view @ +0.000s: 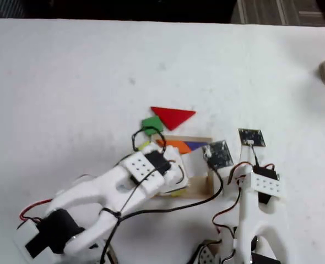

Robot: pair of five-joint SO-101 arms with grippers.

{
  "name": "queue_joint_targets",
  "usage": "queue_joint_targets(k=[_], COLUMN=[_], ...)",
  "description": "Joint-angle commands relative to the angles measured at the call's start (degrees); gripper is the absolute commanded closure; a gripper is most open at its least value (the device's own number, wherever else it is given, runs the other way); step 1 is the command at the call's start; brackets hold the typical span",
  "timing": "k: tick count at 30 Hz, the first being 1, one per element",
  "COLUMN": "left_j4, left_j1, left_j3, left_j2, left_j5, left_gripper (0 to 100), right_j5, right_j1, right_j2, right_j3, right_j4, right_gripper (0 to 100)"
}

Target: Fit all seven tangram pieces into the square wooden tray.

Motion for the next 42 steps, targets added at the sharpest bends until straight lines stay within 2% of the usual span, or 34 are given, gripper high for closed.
queue_joint_targets(k=[1,9,14,16,19,21,25,30,36,42], left_j4=[-4.8,-5.5,3.0,5.1,3.8,1.8,-1.7,-2.4,2.6,0.0], left_j1=[0.6,-2.8,-3.6,-2.1,0.8,1.3,-0.3,-0.3,-0.3,-0.7], left_j3=[0.0,0.3,2.0,4.3,8.6,10.5,10.6,3.7,-4.0,-4.9], left_j2=[0.0,-0.7,-7.7,-11.7,-16.3,-17.0,-13.8,-1.9,8.5,10.0], left_j5=[-3.9,-4.9,8.2,11.6,16.0,21.0,29.8,35.4,36.4,36.5], left_gripper=[71,70,73,80,97,96,98,98,98,98], right_j5=[0.8,0.8,0.8,0.8,0.8,0.8,0.8,0.8,0.8,0.8], right_j1=[0.8,0.7,0.7,0.7,0.6,0.6,0.6,0.6,0.7,0.7], right_j2=[0.6,0.6,0.6,0.6,0.6,0.6,0.6,0.6,0.5,0.5], right_j3=[0.1,0.1,0.1,0.1,0.1,0.1,0.1,0.1,0.4,0.4], right_j4=[-2.0,-2.0,-2.0,-2.0,-2.0,-2.0,-2.0,-1.9,-1.9,-1.9], right_gripper=[75.4,75.4,75.4,75.4,75.4,75.4,75.4,75.4,75.4,75.4])
